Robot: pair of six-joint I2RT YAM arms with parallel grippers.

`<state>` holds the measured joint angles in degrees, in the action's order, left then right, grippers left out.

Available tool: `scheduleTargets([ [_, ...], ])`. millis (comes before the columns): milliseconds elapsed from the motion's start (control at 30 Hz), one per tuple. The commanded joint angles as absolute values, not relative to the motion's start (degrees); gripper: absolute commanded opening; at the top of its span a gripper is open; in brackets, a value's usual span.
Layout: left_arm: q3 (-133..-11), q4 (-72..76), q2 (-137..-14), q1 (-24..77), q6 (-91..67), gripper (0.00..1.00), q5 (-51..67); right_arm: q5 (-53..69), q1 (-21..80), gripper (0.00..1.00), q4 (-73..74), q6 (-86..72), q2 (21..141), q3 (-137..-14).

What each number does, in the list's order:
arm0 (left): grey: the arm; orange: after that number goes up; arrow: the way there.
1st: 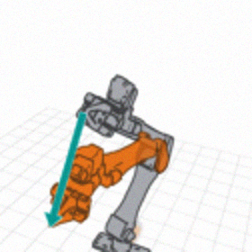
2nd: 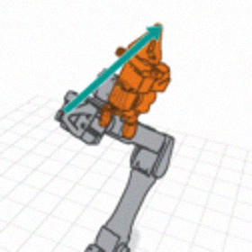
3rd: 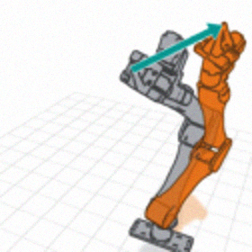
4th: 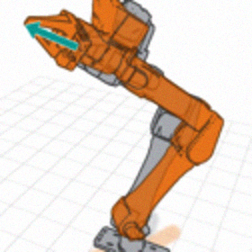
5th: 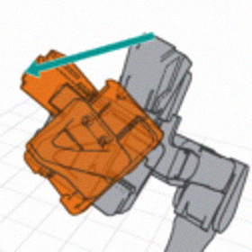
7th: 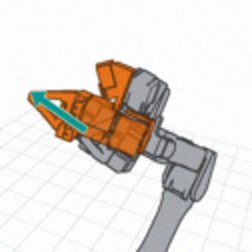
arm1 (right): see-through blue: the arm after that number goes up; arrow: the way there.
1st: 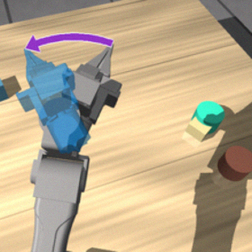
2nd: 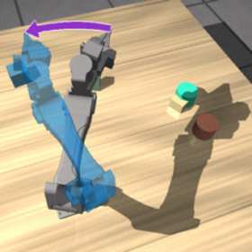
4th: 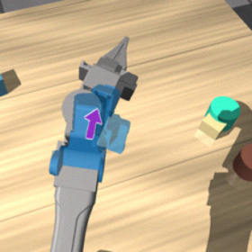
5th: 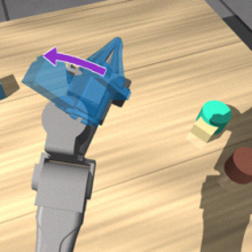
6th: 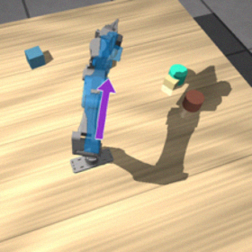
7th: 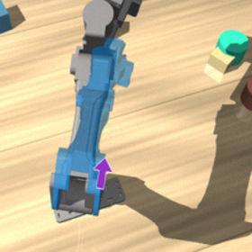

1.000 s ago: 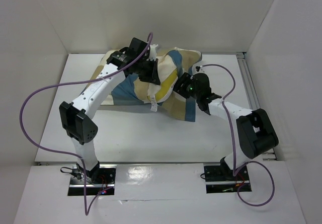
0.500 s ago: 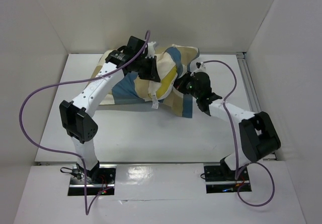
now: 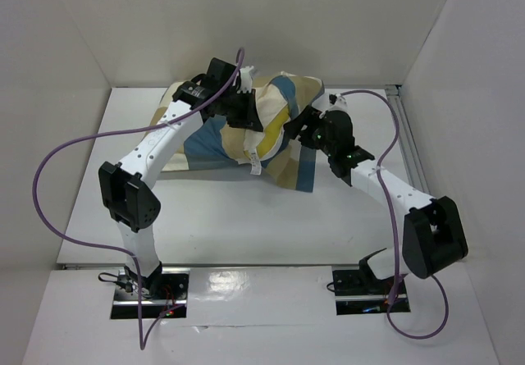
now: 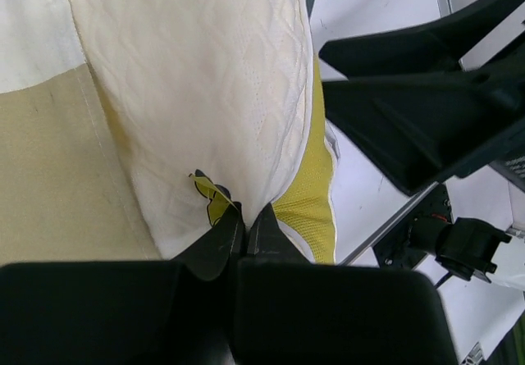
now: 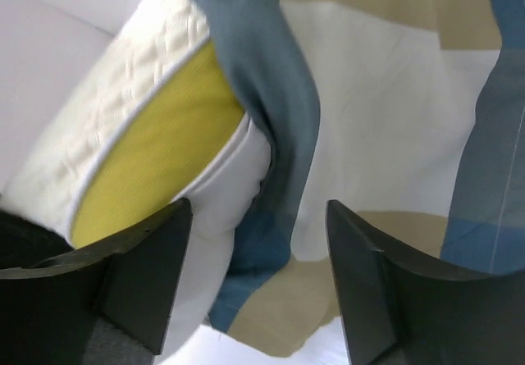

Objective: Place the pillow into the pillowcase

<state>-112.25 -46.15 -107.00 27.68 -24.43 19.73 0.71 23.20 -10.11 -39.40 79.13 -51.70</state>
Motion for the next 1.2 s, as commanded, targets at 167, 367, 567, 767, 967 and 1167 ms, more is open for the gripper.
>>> scheduleTargets([
  [167, -113.55, -42.98, -106.79, 27.42, -25.40, 0.00, 21.97, -0.79, 20.31, 0.69, -10.91, -41.13, 84.79, -59.14],
  [367, -113.03, -42.98, -106.79, 27.42, -25.40, 0.00, 22.50, -0.09, 20.30, 0.67, -10.90, -40.61, 91.22, -64.77],
  [567, -112.51, -42.45, -106.26, 27.42, -25.40, 0.00, 21.97, -8.33, 20.30, 0.38, -7.29, -42.71, 93.26, -65.84],
  [767, -111.88, -41.31, -106.26, 27.42, -26.89, 0.00, 21.97, -3.98, 20.30, 0.02, -9.21, -40.88, 94.39, -64.77],
  [967, -105.49, -28.79, -105.03, 27.42, -37.16, 0.00, 12.16, 7.44, 20.30, 0.00, -7.05, -35.97, 90.72, -63.64],
  [1167, -105.56, -22.33, -111.79, 28.82, -46.21, 0.00, 2.38, 24.02, 21.97, 0.00, 3.94, -27.44, 85.96, -63.11],
])
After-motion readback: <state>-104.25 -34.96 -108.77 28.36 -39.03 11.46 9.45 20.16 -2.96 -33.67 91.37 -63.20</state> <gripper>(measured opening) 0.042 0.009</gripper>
